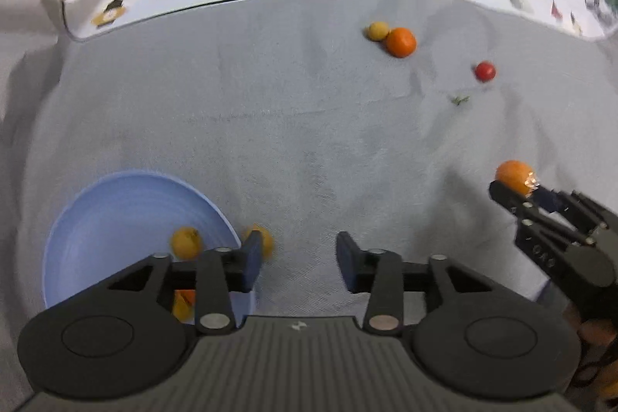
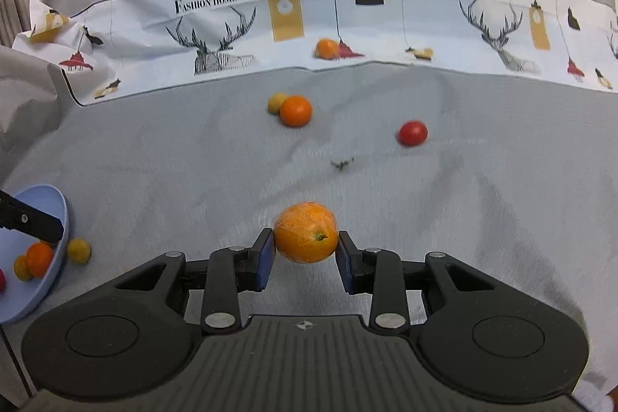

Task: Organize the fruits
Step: 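Grasp a yellow fruit with the left tool while the right grasps a mandarin, then carry the yellow fruit and mandarin over the blue plate with both tools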

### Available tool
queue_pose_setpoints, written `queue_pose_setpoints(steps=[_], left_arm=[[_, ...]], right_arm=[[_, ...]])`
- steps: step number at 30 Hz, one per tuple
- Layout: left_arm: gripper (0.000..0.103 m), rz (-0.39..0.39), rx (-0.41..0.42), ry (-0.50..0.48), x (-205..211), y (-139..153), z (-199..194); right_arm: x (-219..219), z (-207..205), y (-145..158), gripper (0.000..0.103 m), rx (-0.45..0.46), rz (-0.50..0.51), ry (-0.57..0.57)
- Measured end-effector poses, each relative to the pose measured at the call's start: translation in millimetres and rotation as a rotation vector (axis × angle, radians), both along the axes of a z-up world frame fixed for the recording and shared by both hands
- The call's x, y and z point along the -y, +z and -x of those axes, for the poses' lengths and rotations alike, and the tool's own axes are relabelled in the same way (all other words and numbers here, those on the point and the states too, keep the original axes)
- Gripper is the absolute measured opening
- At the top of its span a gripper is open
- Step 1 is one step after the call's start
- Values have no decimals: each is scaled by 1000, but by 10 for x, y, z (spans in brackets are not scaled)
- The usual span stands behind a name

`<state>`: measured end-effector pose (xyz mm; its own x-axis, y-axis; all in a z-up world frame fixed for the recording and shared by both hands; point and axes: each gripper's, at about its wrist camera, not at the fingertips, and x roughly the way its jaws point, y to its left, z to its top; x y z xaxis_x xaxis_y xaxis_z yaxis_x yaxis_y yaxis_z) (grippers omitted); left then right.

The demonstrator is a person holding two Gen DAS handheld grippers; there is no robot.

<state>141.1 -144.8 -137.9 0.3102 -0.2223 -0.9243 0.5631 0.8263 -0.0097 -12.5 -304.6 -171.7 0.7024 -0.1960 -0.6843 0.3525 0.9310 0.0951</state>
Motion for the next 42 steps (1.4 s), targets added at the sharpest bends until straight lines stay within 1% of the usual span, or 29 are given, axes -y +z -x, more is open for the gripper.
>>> queue_pose_setpoints(steps=[1, 3, 6, 8, 10, 12, 15, 19, 20, 22, 23, 24, 25, 27, 29, 31, 32, 34, 35, 37, 38, 39, 42], left_arm=[[56, -22, 3, -34, 30, -31, -22], [56, -79, 26, -114, 95, -98, -49], [56, -177, 52, -275, 219, -170, -81], [56, -236, 53, -372, 288, -235, -101], [56, -299, 21, -459, 359, -346, -139], [56, -364, -26, -524, 415, -487, -175], [56, -434, -53, -619, 491, -629, -189], [52, -533, -162, -670, 576, -811, -277], [52, -553, -189, -684, 589, -843, -292], [47, -574, -222, -691, 604, -895, -322], [36, -569, -247, -680, 615, -915, -352], [28, -559, -261, -664, 615, -913, -373], [28, -551, -244, -654, 606, -894, -368], [28, -530, -177, -648, 581, -838, -347], [28, -498, -152, -608, 521, -749, -336], [28, -435, -139, -554, 458, -590, -338], [28, -388, -119, -525, 415, -468, -317], [28, -292, -86, -450, 307, -206, -252], [28, -231, -75, -393, 212, -47, -207], [28, -143, -56, -301, 65, 188, -57], [28, -100, -39, -243, -53, 305, 56], [28, -67, -31, -186, -186, 400, 162], [28, -17, -30, -25, -467, 550, 470]], right_arm=[[16, 8, -41, 35, 1, -8, 0], [57, 9, -113, 35, -3, -24, 2], [141, -16, -215, 35, -12, -49, -2], [209, -41, -264, 35, -16, -67, -16], [287, -60, -297, 35, -11, -99, -35], [349, -74, -321, 35, -5, -122, -51], [399, -93, -350, 35, -6, -139, -58], [417, -107, -369, 35, -5, -149, -55], [418, -106, -370, 35, -3, -149, -54], [430, -106, -374, 35, 1, -152, -54], [432, -113, -376, 35, 2, -151, -53], [435, -122, -376, 35, 3, -150, -53], [437, -124, -379, 34, 6, -148, -52], [429, -138, -386, 33, 10, -134, -47], [414, -135, -371, 32, 21, -118, -40], [389, -113, -331, 32, 49, -98, -34], [379, -98, -304, 32, 64, -87, -34], [364, -70, -249, 32, 89, -61, -36], [347, -52, -209, 32, 93, -42, -37], [282, 7, -79, 32, 104, 2, -32], [241, 45, 7, 32, 119, 8, -24], [191, 86, 100, 32, 134, 7, -13], [-20, 269, 406, 32, 186, -3, 45]])
